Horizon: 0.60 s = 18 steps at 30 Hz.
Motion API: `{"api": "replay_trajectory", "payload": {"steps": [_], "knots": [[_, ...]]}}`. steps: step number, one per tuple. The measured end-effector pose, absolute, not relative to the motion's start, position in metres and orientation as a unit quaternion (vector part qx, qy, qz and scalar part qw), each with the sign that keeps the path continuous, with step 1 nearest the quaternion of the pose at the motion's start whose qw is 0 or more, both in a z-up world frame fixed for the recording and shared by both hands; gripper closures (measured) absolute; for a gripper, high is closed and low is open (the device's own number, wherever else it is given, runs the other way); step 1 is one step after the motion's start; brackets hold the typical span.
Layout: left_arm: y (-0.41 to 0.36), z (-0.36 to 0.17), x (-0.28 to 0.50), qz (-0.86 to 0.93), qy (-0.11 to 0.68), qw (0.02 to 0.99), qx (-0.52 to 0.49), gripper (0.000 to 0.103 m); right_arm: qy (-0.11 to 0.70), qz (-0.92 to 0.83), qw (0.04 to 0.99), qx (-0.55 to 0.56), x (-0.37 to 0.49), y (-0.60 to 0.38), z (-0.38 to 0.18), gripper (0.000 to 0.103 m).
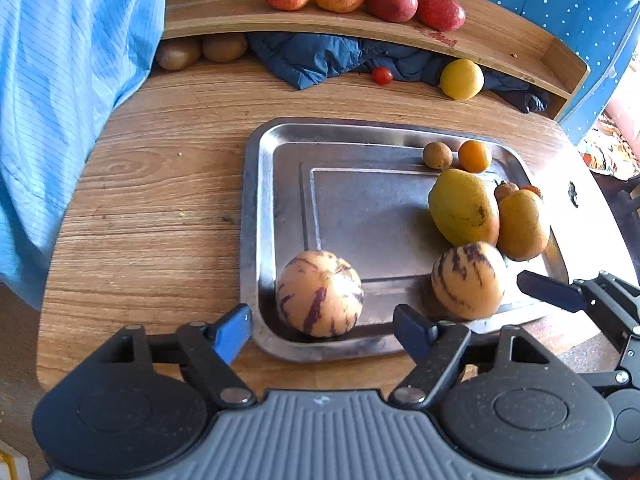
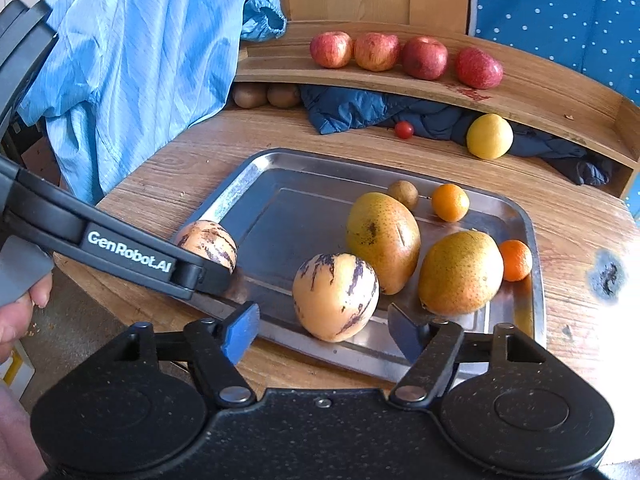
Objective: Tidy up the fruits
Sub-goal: 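Carry both pepino melons to the tray and open both grippers beside the pears, then move both tools beneath the shelf toward the cherry tomato and yellow pomelo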
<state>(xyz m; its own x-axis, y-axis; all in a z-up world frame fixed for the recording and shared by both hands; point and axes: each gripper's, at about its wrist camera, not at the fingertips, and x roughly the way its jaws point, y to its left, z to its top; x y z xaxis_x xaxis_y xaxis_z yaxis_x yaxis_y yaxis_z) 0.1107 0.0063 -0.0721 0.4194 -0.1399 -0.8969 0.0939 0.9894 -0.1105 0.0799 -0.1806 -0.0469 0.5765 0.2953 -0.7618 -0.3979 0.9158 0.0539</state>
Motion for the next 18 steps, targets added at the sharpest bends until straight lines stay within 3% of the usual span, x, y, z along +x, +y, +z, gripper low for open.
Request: {"api": "replay_trajectory", "payload": {"steps": [8, 18], "knots": [[0.015, -0.068, 0.098, -0.041, 0.545, 0.838, -0.002, 0.004, 0.416, 0.18, 0.891, -0.03, 0.07, -0.19, -0.039, 0.006], [0.017, -0.066, 0.11, -0.018, 0.554, 0.831, 0.036, 0.002, 0.435, 0.142, 0.889, -0.003, 0.079, -0.209, -0.04, 0.001]]}}
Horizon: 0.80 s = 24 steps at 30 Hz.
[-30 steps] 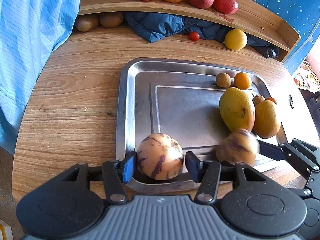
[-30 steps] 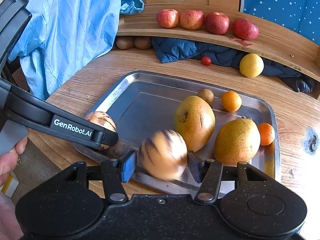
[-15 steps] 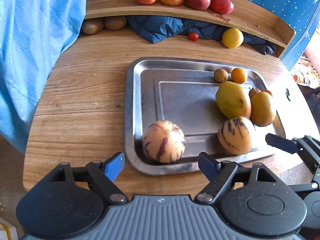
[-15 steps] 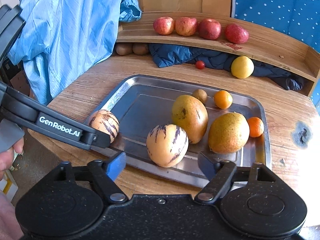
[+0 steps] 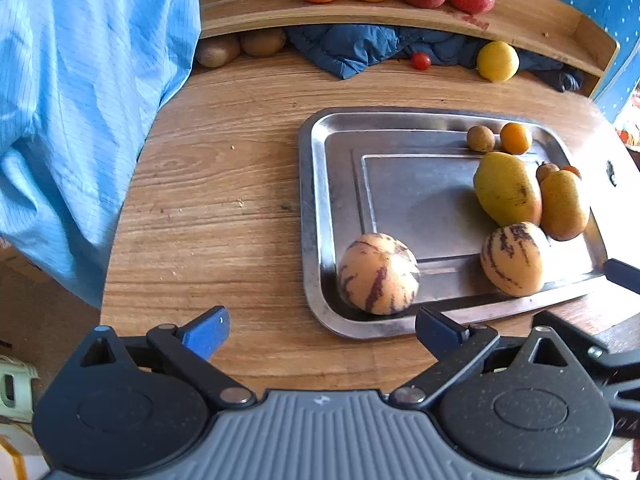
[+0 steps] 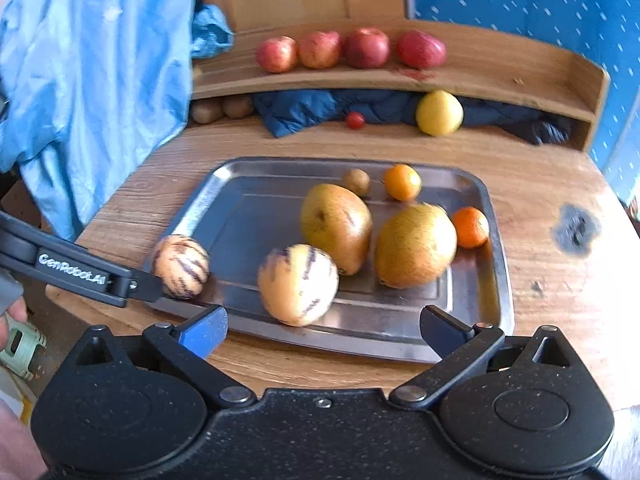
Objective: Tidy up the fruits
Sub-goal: 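Move both tools beneath the shelf toward the cherry tomato and yellow pomelo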
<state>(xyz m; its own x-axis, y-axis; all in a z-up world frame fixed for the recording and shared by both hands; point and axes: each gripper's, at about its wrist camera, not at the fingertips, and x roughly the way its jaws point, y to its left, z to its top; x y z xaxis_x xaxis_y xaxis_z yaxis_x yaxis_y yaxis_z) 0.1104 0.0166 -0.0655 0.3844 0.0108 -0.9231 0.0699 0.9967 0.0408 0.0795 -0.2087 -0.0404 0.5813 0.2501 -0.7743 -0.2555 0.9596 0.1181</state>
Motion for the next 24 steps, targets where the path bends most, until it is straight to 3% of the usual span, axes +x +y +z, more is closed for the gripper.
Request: {"api": "replay_trajectory", "payload": {"steps": [24], "knots": [[-0.025, -0.056, 0.215, -0.038, 0.517, 0.854, 0.048, 0.001, 0.407, 0.062, 0.911, 0.026, 0.148, -0.265, -0.022, 0.001]]}}
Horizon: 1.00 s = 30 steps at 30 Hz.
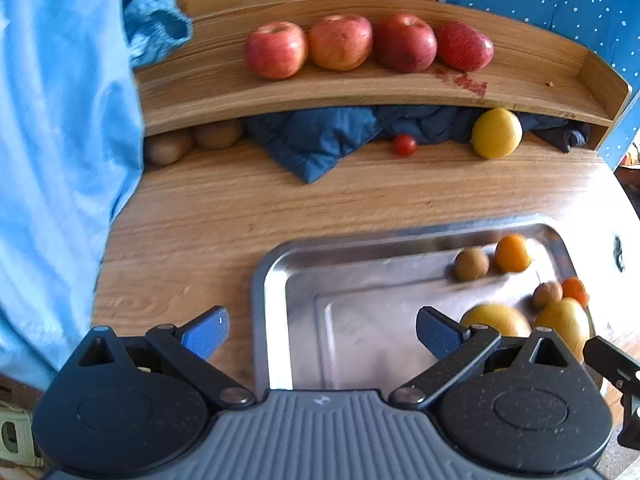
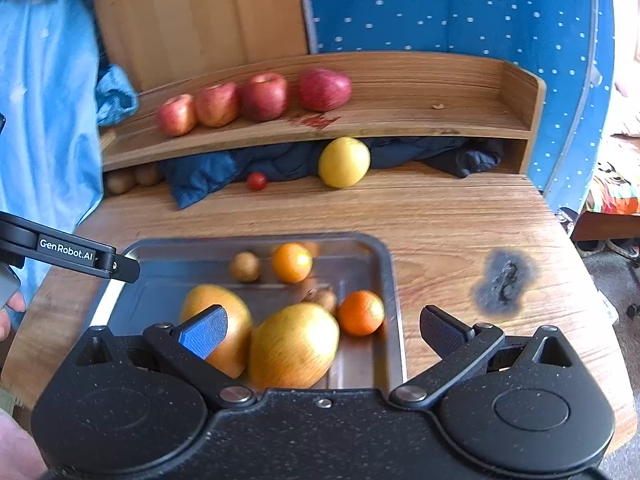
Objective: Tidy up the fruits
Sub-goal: 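Move both tools beneath the shelf toward the cherry tomato and yellow pomelo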
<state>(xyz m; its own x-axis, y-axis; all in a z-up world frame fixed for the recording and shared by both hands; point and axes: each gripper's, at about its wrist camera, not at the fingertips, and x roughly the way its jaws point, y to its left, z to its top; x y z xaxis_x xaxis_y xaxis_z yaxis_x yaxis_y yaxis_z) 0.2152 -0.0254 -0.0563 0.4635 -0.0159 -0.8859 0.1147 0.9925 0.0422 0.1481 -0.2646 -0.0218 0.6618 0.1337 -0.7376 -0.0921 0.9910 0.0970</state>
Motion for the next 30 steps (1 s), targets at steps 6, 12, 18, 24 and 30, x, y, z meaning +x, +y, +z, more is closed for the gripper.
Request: {"api": "replay_trajectory", "payload": {"steps": [6, 12, 18, 24, 30], "knots": [[-0.043, -0.059, 0.239, -0.058, 0.512, 0.856, 0.054, 0.001, 0.407, 0.046, 0.911, 0.035, 0.165, -0.272, -0.027, 0.001], [-0.055, -0.065, 0.262, -0.072, 0.511, 0.854, 0.064, 0.001, 0.412, 0.034, 0.91, 0.043, 0.181, -0.274, -0.033, 0.001], [-0.064, -0.076, 0.29, -0.095, 0.51, 0.852, 0.068, 0.001, 0.411, 0.015, 0.911, 0.031, 0.194, -0.272, -0.04, 0.001], [-0.073, -0.083, 0.315, -0.127, 0.493, 0.857, 0.079, 0.001, 0.407, 0.004, 0.913, 0.036, 0.217, -0.27, -0.045, 0.001], [-0.081, -0.09, 0.335, -0.181, 0.474, 0.858, 0.085, 0.001, 0.415, -0.015, 0.908, 0.051, 0.245, -0.275, -0.047, 0.001]]}}
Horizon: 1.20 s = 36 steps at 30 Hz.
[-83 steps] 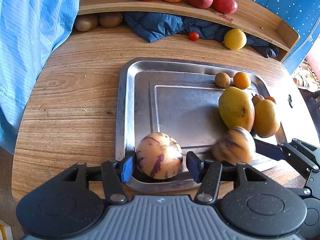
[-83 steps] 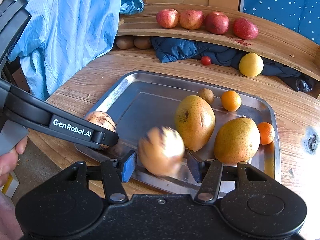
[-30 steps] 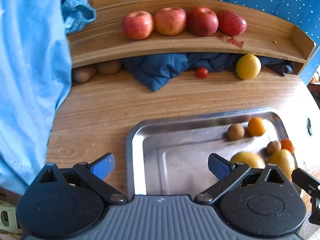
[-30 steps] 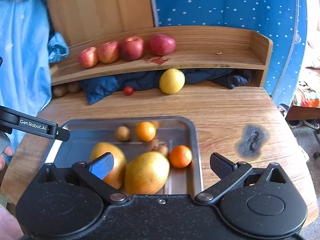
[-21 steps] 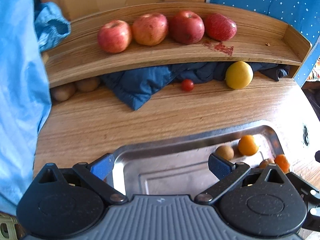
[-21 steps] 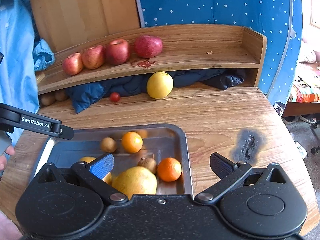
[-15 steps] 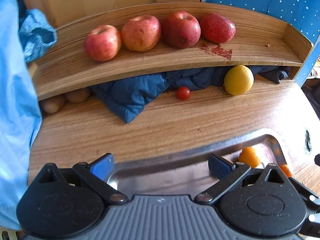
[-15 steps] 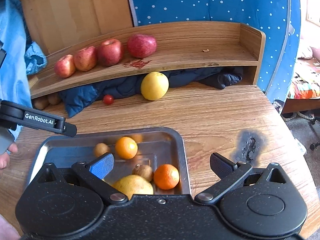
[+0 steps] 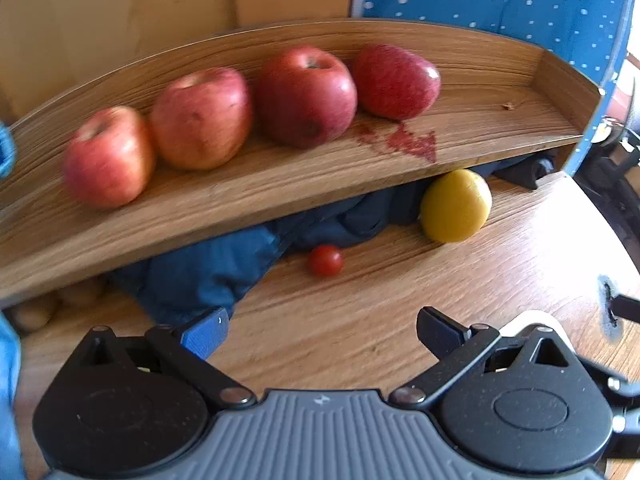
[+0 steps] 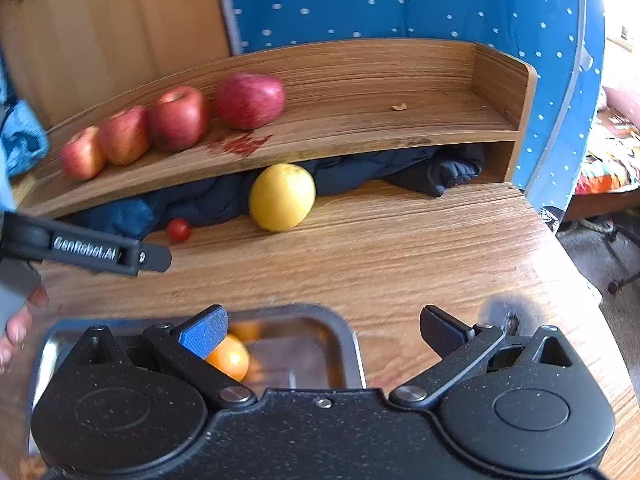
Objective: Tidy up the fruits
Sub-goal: 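Move both tools beneath the shelf toward the cherry tomato and yellow pomelo, then close the left gripper on the red cherry tomato while the right gripper grasps the yellow pomelo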
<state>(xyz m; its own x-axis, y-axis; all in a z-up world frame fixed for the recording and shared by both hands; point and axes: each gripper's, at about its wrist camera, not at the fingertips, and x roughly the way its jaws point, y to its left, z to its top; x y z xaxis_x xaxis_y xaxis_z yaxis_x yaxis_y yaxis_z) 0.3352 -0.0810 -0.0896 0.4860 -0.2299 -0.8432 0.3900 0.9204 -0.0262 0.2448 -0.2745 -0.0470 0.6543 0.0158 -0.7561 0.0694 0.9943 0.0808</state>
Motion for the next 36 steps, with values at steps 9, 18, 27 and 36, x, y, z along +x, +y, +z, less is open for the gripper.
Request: {"api": "replay_trajectory", "payload": {"steps": [9, 18, 27, 36], "knots": [[-0.085, -0.105, 0.356, -0.233, 0.471, 0.847, 0.081, 0.001, 0.419, -0.005, 0.902, 0.106, 0.286, -0.29, -0.045, 0.001], [-0.079, -0.11, 0.367, -0.264, 0.459, 0.846, 0.062, 0.009, 0.434, 0.016, 0.893, 0.115, 0.328, -0.278, -0.052, 0.001], [-0.073, -0.116, 0.377, -0.252, 0.468, 0.845, 0.047, 0.029, 0.45, 0.04, 0.886, 0.103, 0.367, -0.262, -0.064, 0.009], [-0.07, -0.117, 0.383, -0.25, 0.46, 0.851, 0.047, 0.047, 0.457, 0.037, 0.883, 0.099, 0.387, -0.251, -0.075, 0.022]]}}
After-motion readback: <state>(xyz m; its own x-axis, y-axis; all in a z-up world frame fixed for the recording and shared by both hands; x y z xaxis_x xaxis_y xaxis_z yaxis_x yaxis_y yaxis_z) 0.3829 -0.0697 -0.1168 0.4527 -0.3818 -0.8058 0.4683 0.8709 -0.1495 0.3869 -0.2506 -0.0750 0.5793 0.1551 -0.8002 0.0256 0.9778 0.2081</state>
